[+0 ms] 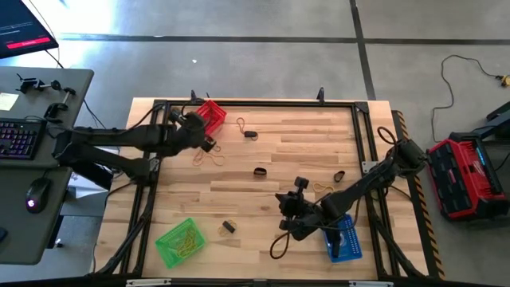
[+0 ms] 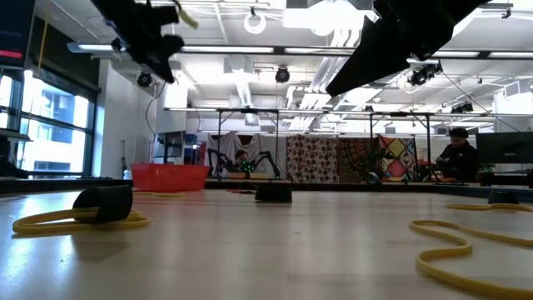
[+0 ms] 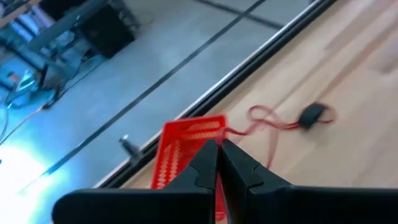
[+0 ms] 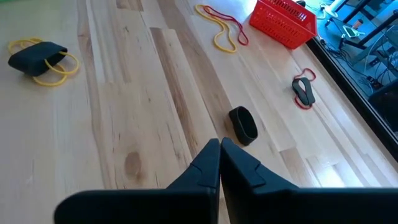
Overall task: Sort rubber bands into baskets
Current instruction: Put the red rubber band into the red basket
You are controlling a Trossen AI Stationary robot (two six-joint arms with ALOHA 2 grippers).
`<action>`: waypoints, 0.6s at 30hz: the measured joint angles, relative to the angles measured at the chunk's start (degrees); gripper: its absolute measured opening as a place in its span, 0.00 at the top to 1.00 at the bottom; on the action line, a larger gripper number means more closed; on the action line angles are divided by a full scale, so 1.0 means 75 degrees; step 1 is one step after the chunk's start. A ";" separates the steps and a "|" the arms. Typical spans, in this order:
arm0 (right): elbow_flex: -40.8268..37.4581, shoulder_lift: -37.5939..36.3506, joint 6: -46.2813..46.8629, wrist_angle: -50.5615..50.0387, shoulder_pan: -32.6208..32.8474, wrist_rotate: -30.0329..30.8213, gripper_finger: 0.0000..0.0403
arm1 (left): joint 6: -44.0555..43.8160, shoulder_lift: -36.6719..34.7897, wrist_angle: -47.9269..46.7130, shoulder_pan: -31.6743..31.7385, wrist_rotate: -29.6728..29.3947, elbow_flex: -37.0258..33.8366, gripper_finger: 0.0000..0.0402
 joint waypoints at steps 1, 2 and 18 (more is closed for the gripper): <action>0.0000 0.0000 0.0000 0.0000 0.0000 0.0000 1.00 | 0.0009 0.0000 0.0001 0.0196 0.0083 -0.0071 1.00; 0.0000 0.0000 0.0003 0.0000 0.0000 0.0000 1.00 | 0.0040 -0.0003 0.0034 0.0383 0.0178 -0.0150 1.00; 0.0000 0.0000 0.0006 0.0000 0.0000 -0.0002 1.00 | 0.2086 0.0050 0.2163 0.3139 0.2210 -0.0922 1.00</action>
